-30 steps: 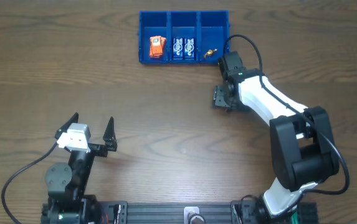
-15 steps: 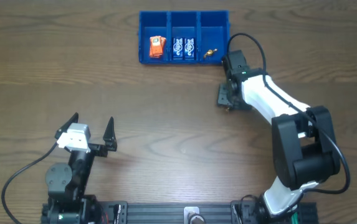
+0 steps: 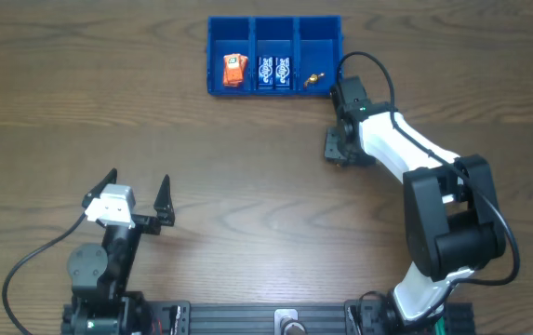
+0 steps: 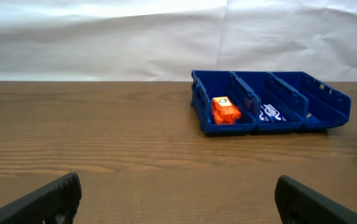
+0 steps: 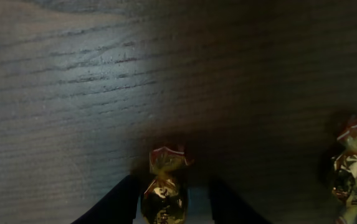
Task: Sort Candies Into Trays
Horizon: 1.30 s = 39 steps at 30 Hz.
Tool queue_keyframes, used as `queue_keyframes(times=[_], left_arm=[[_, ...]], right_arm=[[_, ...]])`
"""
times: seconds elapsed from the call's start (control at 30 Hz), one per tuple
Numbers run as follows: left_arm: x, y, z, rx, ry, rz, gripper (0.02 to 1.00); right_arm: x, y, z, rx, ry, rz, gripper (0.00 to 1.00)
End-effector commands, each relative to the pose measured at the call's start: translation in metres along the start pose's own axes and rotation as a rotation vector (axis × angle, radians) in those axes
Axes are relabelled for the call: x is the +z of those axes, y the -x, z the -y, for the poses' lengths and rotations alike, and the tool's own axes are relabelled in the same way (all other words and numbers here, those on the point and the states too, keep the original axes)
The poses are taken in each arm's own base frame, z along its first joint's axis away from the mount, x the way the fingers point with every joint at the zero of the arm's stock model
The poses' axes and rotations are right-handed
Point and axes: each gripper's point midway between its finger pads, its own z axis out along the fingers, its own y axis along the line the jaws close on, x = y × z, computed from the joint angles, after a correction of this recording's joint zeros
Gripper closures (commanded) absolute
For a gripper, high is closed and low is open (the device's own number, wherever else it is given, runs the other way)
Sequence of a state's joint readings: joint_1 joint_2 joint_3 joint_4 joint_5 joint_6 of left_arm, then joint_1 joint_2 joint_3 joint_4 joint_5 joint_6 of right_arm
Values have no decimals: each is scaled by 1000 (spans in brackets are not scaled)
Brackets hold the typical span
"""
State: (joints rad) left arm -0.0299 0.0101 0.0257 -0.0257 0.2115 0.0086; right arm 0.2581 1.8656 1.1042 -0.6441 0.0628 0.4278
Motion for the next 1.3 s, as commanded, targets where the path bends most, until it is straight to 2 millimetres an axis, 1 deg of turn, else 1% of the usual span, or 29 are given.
queue_keyframes(times=[0.03,0.1,0.23,0.33,0.43,0.5,0.53,0.57,0.67,0.77,0.8,0.87,0.93,0.97,1.0,1.03,1.1,1.17,1.2,1.23,1.3], left_arm=[[1,-16,3,7,-18,-45,20],[1,-16,3,7,-18,-45,20],[1,-16,3,7,-18,-45,20],[1,-16,3,8,-18,-45,20],[1,-16,3,7,-18,-45,20],[1,-16,3,7,-18,-45,20],[1,-16,3,7,-18,-45,20],[1,-16,3,7,-18,-45,23],[1,-16,3,7,-18,-45,20],[1,-16,3,8,-18,-45,23],[1,-16,3,8,-18,-45,20],[1,-16,3,7,-18,-45,20],[1,-16,3,7,-18,-45,20],[1,-16,3,7,-18,-45,20],[1,-16,3,7,-18,-45,20],[1,-16,3,8,-18,-45,20],[1,-16,3,8,-18,-45,20],[1,-16,3,8,-18,-45,20],[1,-16,3,8,-18,-45,20],[1,-16,3,8,-18,-45,20],[1,-16,3,8,-18,-45,20]], right_arm=[[6,-7,4,-9,-15,-30,660],[6,-6,4,-9,-14,-29,695],[6,-6,4,-8,-14,-29,860],[6,-7,2,-8,-6,-31,963],[4,-6,-4,-7,28,-34,965],[-6,-1,-5,-7,35,-17,965],[-20,5,-7,-6,46,10,965],[-37,13,-11,-10,63,50,965],[-115,46,-25,-45,130,225,965],[-180,75,-30,-85,156,346,965],[-206,89,-29,-84,145,397,965],[-244,116,-29,-86,120,491,965],[-268,142,-37,-95,129,561,967],[-273,158,-43,-98,136,587,967],[-274,171,-49,-100,141,603,969],[-266,186,-56,-100,143,610,967],[-247,201,-68,-125,142,603,967],[-210,211,-80,-138,131,564,967],[-187,214,-83,-142,120,532,967],[-171,214,-84,-145,112,507,967],[-131,215,-87,-152,92,449,965]])
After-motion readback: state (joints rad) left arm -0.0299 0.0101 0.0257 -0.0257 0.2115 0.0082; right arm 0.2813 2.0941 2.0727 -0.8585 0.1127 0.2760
